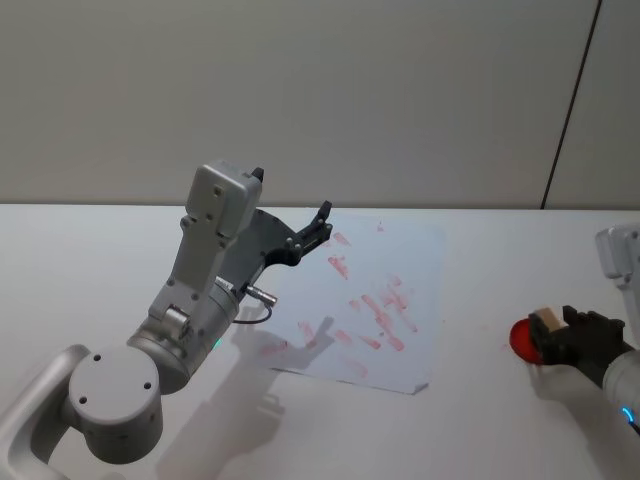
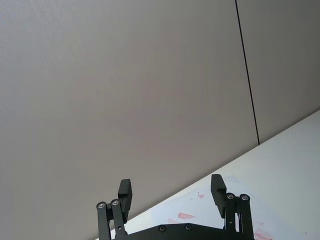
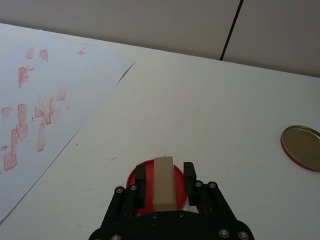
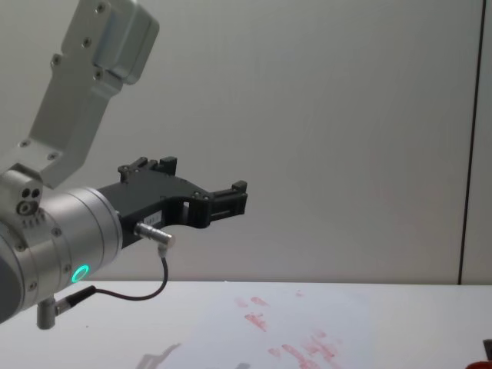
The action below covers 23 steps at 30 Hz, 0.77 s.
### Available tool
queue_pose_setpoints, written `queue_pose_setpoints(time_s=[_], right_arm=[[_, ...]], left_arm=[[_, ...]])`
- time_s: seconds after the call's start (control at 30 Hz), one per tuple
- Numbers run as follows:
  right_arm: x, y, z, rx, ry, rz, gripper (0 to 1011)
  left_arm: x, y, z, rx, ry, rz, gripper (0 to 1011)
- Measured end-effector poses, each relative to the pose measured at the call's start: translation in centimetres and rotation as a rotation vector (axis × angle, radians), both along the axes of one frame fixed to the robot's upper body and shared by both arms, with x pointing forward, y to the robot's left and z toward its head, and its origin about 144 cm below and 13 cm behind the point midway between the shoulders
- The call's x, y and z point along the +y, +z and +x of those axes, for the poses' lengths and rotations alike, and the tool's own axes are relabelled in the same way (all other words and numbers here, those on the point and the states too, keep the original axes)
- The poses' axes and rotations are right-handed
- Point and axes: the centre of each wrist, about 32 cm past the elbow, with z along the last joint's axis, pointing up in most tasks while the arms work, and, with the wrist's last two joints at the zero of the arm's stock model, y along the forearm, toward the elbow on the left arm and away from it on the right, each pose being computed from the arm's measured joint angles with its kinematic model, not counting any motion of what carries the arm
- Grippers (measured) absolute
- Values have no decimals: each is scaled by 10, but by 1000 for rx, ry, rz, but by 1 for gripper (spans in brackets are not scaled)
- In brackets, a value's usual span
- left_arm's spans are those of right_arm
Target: Use the one hand to pick up the stamp and affix it onto the A4 paper.
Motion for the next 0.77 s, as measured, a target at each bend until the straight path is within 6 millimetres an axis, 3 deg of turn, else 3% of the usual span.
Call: queue_pose_setpoints(time_s=[0.3, 0.5, 0.67, 0.77], right_arm=[[0, 0, -1, 4, -1, 2, 723], [0, 0, -1, 5, 0, 3, 889], [0, 0, -2, 5, 0, 4, 1001], [0, 0, -2, 5, 0, 4, 1001]], left_arm=[[0, 0, 0, 0, 0, 0, 1003], [0, 0, 0, 0, 0, 0, 1003], [0, 0, 0, 0, 0, 0, 1003], [0, 0, 0, 0, 0, 0, 1003]])
